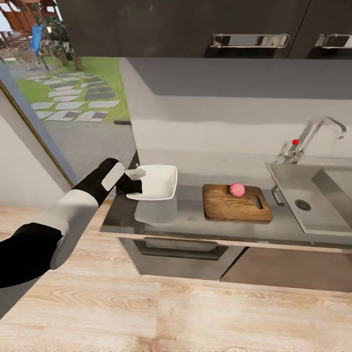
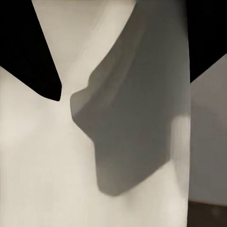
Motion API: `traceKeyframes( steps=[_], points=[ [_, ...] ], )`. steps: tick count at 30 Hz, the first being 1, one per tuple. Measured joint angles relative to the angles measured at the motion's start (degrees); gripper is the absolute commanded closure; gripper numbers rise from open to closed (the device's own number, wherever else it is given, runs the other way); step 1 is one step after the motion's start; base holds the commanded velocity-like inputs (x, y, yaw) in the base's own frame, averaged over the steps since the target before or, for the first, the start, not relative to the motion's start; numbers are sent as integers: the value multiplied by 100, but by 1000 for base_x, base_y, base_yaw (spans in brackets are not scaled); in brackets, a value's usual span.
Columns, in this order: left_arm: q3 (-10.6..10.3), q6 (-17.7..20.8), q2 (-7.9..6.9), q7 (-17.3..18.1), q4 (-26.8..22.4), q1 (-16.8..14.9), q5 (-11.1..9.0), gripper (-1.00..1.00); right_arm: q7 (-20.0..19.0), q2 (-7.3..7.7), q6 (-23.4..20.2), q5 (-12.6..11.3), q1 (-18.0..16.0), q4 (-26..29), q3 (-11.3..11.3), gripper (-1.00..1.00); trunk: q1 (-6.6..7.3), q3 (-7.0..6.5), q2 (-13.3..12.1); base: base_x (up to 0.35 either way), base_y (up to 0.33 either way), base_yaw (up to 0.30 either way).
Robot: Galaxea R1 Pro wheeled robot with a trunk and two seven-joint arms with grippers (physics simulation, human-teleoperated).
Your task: In the kitchen, take the Vidalia onion out of the sink, dice it on the chopping board with the paring knife, put the diced onion into the bowl on the countertop, then place both the paring knife and the chopping board into the sink.
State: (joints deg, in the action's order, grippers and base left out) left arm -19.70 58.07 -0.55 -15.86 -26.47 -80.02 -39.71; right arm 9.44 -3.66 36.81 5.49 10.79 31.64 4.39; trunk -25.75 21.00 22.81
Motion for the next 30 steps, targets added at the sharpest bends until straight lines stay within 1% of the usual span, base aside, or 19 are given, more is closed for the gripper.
traceKeyframes(
  steps=[6, 11, 25, 27, 29, 30],
  points=[
    [-25, 1, -3, -1, 7, 0, 1, 100, 0, -2, 0, 0, 0, 0, 7, -100, 0, 33, 0, 0, 0, 0],
    [-70, -4, -7, -2, 48, 0, 1, 100, 0, -2, 0, 0, 0, 0, 9, -100, 0, 35, 0, 0, 0, 0],
    [-86, -6, -42, -2, 98, 0, -3, 100, 0, -3, 1, 0, 0, 0, 9, -100, 0, 35, 1, 0, 28, 0],
    [-114, -4, -42, -2, 98, 0, -5, 100, 0, -3, 4, 0, 0, 0, 9, -100, 0, 35, 1, 0, 7, 0],
    [-182, -2, -43, -3, 99, 0, -5, 100, 0, -3, 5, 0, 0, 0, 9, -100, 0, 35, 0, 0, 3, 0],
    [-248, -2, -39, -2, 99, 0, -8, 100, 0, -3, 5, 0, 0, 0, 9, -100, 0, 35, 0, 0, 0, 0]
  ],
)
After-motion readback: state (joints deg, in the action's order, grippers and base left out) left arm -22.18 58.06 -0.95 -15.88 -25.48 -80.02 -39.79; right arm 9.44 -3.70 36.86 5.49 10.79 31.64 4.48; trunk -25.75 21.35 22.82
